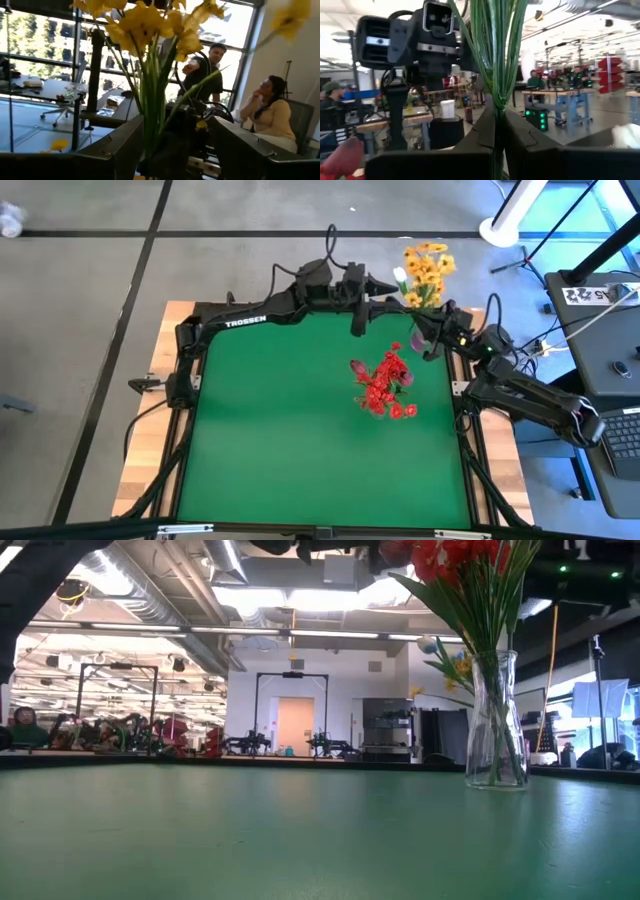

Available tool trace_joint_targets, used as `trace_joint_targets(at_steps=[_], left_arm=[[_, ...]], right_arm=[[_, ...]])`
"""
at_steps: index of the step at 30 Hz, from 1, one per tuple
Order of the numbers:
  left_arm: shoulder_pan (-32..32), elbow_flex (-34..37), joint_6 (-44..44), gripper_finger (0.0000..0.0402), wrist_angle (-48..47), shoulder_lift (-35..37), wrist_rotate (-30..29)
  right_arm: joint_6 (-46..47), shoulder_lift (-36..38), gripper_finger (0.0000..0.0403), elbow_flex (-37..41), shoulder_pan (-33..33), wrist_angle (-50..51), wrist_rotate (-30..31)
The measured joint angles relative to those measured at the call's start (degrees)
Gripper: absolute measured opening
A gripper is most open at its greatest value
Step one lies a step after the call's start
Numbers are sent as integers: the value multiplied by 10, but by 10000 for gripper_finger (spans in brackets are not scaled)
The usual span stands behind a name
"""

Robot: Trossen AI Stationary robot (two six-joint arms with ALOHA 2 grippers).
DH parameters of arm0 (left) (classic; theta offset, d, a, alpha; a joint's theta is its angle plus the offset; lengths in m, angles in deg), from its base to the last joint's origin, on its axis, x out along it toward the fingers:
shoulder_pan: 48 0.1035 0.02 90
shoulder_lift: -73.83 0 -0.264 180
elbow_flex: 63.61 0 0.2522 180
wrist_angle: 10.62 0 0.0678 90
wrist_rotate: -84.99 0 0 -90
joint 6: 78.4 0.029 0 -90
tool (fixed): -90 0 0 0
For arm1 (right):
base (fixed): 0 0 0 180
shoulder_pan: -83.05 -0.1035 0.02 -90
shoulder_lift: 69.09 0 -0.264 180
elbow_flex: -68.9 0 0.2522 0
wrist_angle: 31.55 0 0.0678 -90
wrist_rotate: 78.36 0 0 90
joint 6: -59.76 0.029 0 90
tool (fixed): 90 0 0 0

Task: Sort flowers into vase by color
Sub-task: Put the yellow flowers into the purple vase

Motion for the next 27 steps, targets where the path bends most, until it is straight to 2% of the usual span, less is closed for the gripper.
trace_joint_targets(at_steps=[11,16,20,23,27], left_arm=[[2,0,-7,225,-3,0,-68],[2,0,-6,225,-1,0,-71],[2,0,1,222,-1,0,-113],[1,0,18,202,-1,0,-133],[-5,0,33,144,0,0,-134]], right_arm=[[24,-123,11,-53,0,-41,-85],[27,-149,11,-67,-1,-40,-105],[22,-155,11,-69,-20,-41,-105],[11,-155,11,-69,-38,-40,-93],[7,-155,18,-69,-50,-39,-75]])
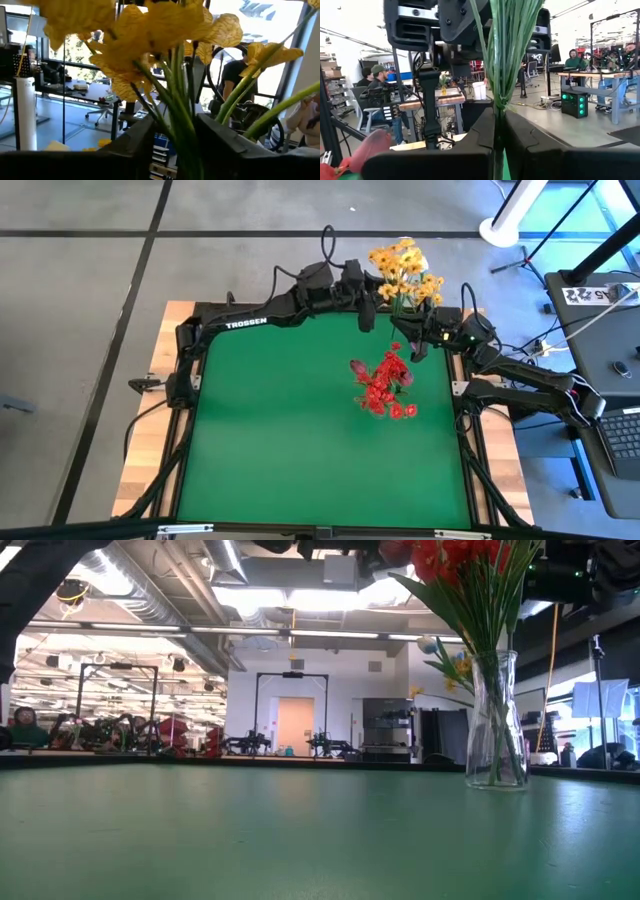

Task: Sort flowers into vase by color
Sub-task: Put the yellow flowers into the purple vase

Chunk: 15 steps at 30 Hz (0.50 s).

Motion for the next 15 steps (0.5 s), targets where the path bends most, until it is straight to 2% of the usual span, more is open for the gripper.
trace_joint_targets(at_steps=[6,10,15], left_arm=[[-13,0,2,19,5,0,-1],[-17,0,16,6,2,0,-2],[-18,0,17,3,-19,1,-3]], right_arm=[[0,0,18,0,1,1,2],[0,0,37,0,1,1,-4],[-1,14,85,0,1,3,-8]])
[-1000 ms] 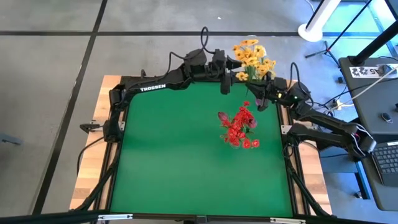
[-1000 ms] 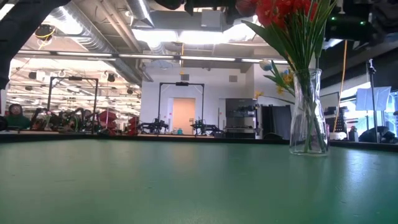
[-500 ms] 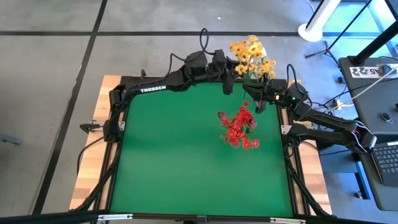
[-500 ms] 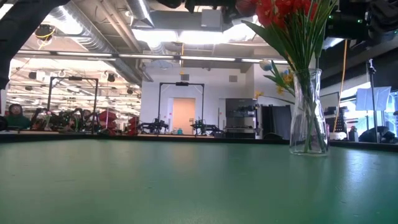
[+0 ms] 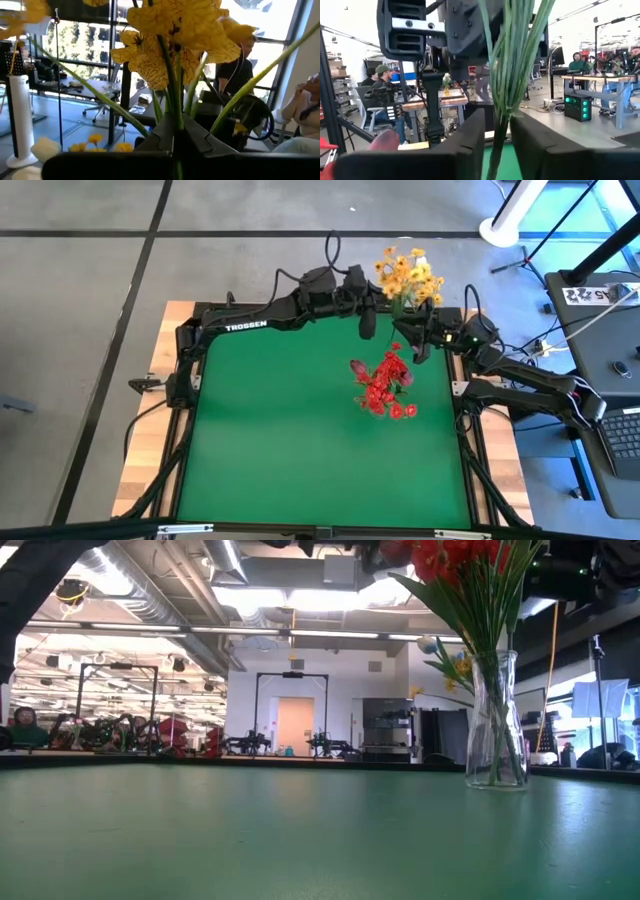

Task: Sort flowers into vase by color
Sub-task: Put the yellow flowers into the purple vase

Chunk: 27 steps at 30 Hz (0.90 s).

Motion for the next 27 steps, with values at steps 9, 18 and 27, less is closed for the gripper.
trace_joint_targets(at_steps=[9,18,27], left_arm=[[2,0,14,1,-46,0,27],[-2,0,16,0,-53,0,58],[-6,0,17,0,-79,0,57]], right_arm=[[17,9,167,-24,0,42,2],[15,-27,172,-132,0,178,-43],[7,-32,106,-139,0,197,-45]])
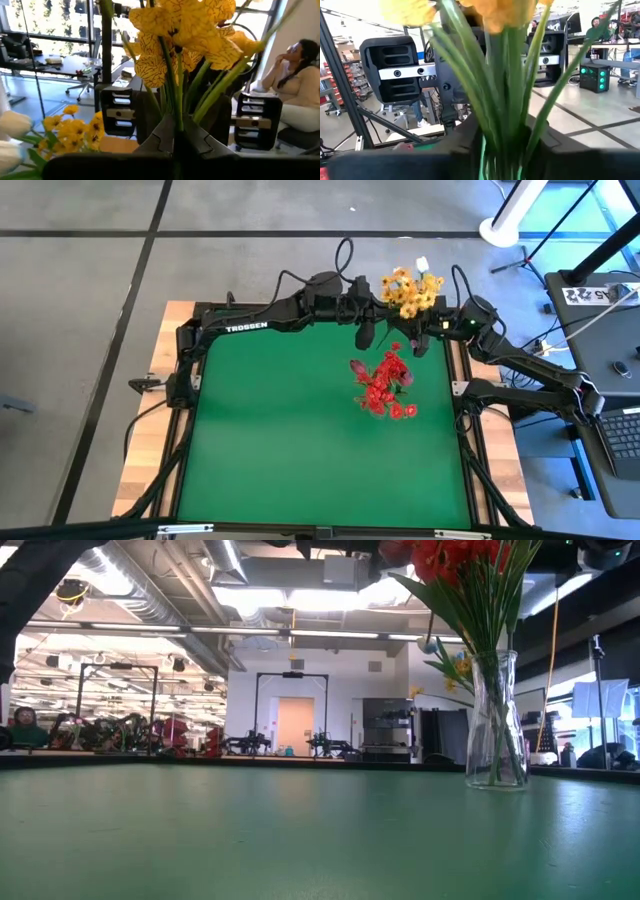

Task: Sort flowers into vase by color
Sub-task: Put the yellow flowers into the purple vase

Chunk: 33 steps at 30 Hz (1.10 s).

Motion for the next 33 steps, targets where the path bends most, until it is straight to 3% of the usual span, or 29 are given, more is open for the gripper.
trace_joint_targets(at_steps=[7,17,21,28,33], left_arm=[[0,0,13,0,-22,0,-11],[2,0,13,4,-22,0,-13],[0,0,17,33,-23,0,-25],[-11,0,43,101,-23,0,-67],[-11,1,45,147,-44,15,-61]], right_arm=[[-6,0,43,0,0,21,-10],[-17,12,42,0,0,35,0],[-24,14,12,0,0,38,5],[-35,16,8,0,0,45,15],[-39,32,9,0,0,45,41]])
